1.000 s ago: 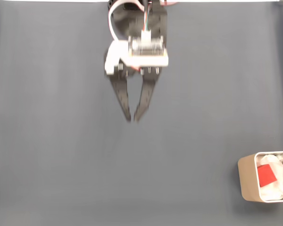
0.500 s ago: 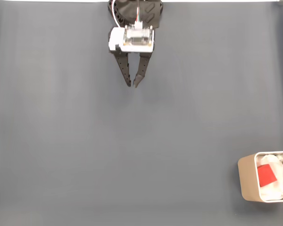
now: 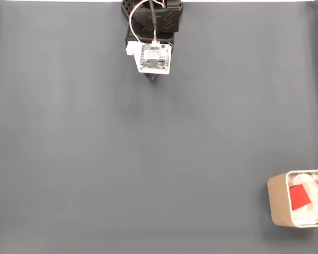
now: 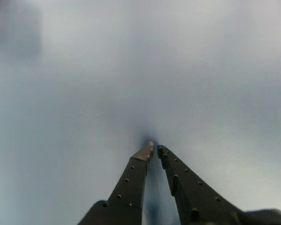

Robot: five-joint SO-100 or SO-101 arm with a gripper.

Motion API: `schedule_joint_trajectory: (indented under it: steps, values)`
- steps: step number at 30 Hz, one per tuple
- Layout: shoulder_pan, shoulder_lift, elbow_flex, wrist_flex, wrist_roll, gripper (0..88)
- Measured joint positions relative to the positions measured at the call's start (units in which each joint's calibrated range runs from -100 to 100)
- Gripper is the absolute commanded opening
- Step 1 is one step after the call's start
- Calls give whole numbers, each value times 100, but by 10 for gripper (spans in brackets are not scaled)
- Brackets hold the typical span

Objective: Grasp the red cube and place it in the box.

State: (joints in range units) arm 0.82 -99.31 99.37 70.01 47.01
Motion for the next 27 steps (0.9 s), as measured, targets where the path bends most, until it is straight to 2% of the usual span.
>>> schedule_joint_trajectory:
  steps: [6,27]
  values:
    - [-37,-69,0,422,15,0]
    - [-30,-69,0,493,171,0]
